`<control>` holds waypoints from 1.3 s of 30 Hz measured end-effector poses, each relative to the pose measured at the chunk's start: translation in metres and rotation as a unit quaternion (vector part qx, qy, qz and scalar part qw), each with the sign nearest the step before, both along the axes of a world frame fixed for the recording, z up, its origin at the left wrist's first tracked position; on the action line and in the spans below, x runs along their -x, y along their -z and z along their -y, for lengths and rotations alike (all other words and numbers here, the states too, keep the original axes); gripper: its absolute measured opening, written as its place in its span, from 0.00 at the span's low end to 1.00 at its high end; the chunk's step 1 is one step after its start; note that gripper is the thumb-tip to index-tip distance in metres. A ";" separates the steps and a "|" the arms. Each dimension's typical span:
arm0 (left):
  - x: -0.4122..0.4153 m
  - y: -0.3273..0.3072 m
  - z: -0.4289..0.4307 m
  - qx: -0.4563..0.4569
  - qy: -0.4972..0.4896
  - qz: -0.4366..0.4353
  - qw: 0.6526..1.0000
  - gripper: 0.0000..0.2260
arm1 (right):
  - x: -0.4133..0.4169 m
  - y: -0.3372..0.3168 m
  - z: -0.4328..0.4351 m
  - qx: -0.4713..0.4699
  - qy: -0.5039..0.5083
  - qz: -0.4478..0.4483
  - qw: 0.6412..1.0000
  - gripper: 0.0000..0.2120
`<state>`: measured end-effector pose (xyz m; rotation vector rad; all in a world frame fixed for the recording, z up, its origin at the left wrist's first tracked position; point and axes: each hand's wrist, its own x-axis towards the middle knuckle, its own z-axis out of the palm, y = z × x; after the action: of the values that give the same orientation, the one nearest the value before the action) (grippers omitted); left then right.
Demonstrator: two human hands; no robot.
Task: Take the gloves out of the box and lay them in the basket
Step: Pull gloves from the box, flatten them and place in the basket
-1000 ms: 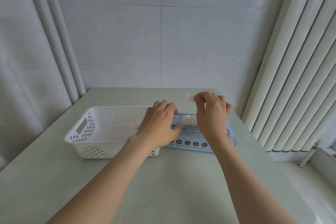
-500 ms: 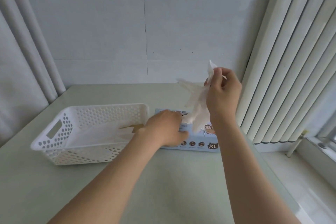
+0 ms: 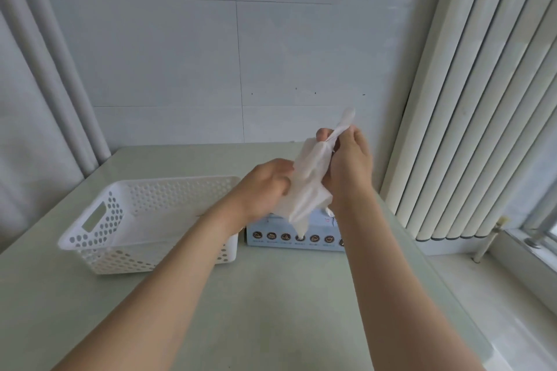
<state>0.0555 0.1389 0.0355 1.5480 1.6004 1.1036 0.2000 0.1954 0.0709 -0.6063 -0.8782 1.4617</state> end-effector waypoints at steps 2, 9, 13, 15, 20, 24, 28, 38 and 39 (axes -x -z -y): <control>0.002 -0.004 0.004 0.006 0.008 0.090 0.996 0.13 | 0.004 0.004 0.000 0.039 -0.038 -0.012 0.998 0.06; 0.013 0.000 0.018 -0.051 -0.082 0.085 0.992 0.14 | 0.013 0.013 -0.004 0.186 -0.080 -0.075 0.977 0.16; 0.031 0.000 0.022 -0.087 -0.127 0.082 0.985 0.13 | 0.009 0.014 0.002 0.104 -0.001 0.209 0.972 0.09; 0.034 -0.003 0.024 -0.080 -0.133 0.066 0.986 0.12 | 0.010 0.014 0.006 0.021 0.035 0.306 0.951 0.12; 0.034 -0.012 0.028 -0.083 -0.118 0.060 0.988 0.11 | 0.017 0.011 0.017 -0.195 0.046 0.517 0.832 0.18; 0.039 -0.018 0.035 -0.103 -0.103 0.076 0.986 0.13 | 0.018 0.010 0.020 -0.237 -0.159 0.468 0.836 0.15; 0.046 -0.022 0.038 -0.103 -0.117 0.066 0.986 0.13 | 0.016 0.011 0.021 -0.247 -0.211 0.461 0.826 0.06; 0.060 -0.015 0.046 -0.048 -0.110 0.047 0.992 0.09 | 0.006 0.012 0.004 -0.174 -0.166 0.403 0.883 0.05; 0.061 -0.014 0.044 -0.050 -0.116 0.056 0.990 0.08 | 0.005 0.013 0.003 -0.172 -0.173 0.411 0.878 0.07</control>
<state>-0.0052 0.0951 0.0494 1.3597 1.7011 1.3902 0.1948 0.1928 0.0581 -0.8416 -1.9540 1.2901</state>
